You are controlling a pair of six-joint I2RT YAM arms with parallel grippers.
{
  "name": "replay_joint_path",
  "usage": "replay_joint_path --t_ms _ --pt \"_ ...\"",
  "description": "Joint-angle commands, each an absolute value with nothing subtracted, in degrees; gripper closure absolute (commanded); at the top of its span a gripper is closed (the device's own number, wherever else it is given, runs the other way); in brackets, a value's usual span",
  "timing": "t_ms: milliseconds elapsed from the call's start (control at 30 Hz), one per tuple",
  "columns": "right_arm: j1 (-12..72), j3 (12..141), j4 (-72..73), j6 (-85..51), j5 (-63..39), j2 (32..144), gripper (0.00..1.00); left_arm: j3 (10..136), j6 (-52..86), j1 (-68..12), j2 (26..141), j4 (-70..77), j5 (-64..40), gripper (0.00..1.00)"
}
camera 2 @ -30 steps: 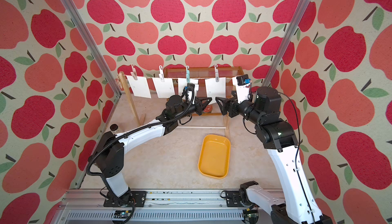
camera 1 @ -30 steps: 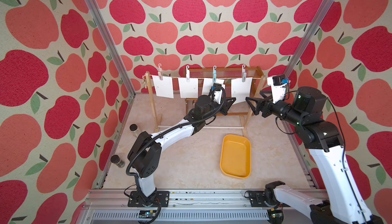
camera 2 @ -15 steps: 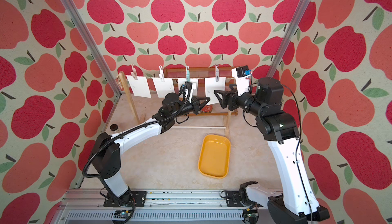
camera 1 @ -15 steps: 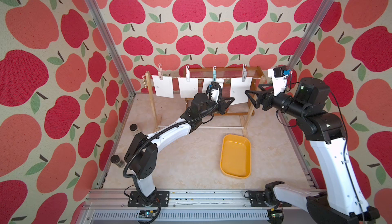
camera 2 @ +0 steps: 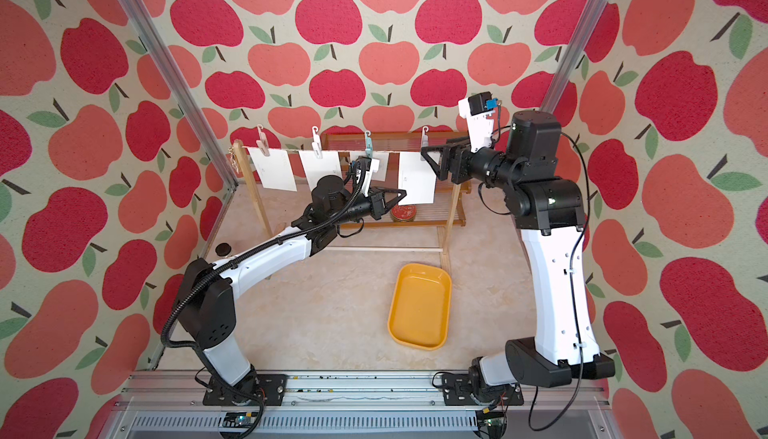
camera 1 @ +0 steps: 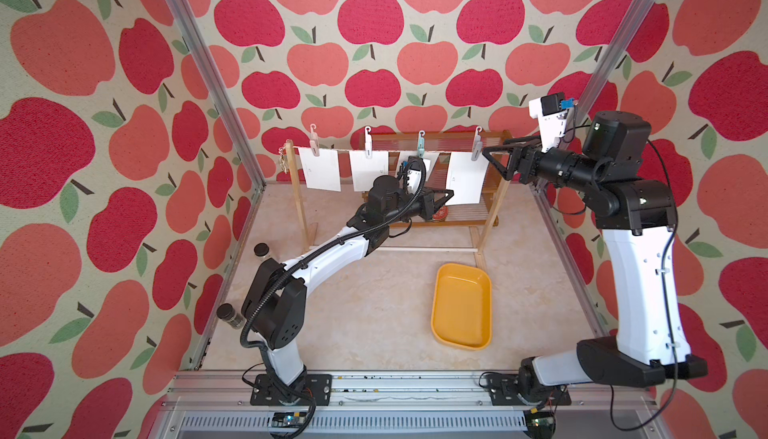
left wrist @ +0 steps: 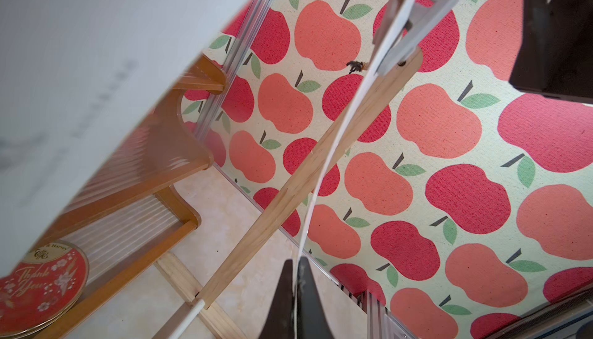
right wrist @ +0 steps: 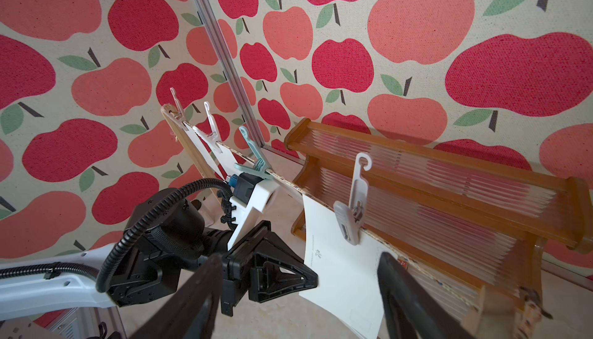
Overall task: Remove the postcards from the strings
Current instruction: Remove the clamp from the clothesline.
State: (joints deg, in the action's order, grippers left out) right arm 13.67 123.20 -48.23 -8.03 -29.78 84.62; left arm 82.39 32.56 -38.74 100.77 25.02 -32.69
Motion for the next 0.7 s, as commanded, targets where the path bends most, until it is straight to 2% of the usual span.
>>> replay_joint_path --t_ms 0,267,467,667 --pt "12.88 127.06 -50.36 -10.21 -33.95 87.63 0.24 85.32 33.92 -37.77 100.09 24.96 -34.97 1.0" --pt "11.17 129.22 -46.74 -11.72 -36.09 91.69 0.26 86.72 34.66 -37.27 100.57 24.95 -36.12 1.0" --pt "8.59 127.71 -42.47 -12.56 -42.19 92.84 0.3 86.74 36.31 -36.86 100.87 26.01 -37.35 1.0" --pt "8.46 126.75 -39.93 -11.8 -48.12 94.13 0.3 86.75 36.84 -36.58 100.95 25.96 -37.97 1.0"
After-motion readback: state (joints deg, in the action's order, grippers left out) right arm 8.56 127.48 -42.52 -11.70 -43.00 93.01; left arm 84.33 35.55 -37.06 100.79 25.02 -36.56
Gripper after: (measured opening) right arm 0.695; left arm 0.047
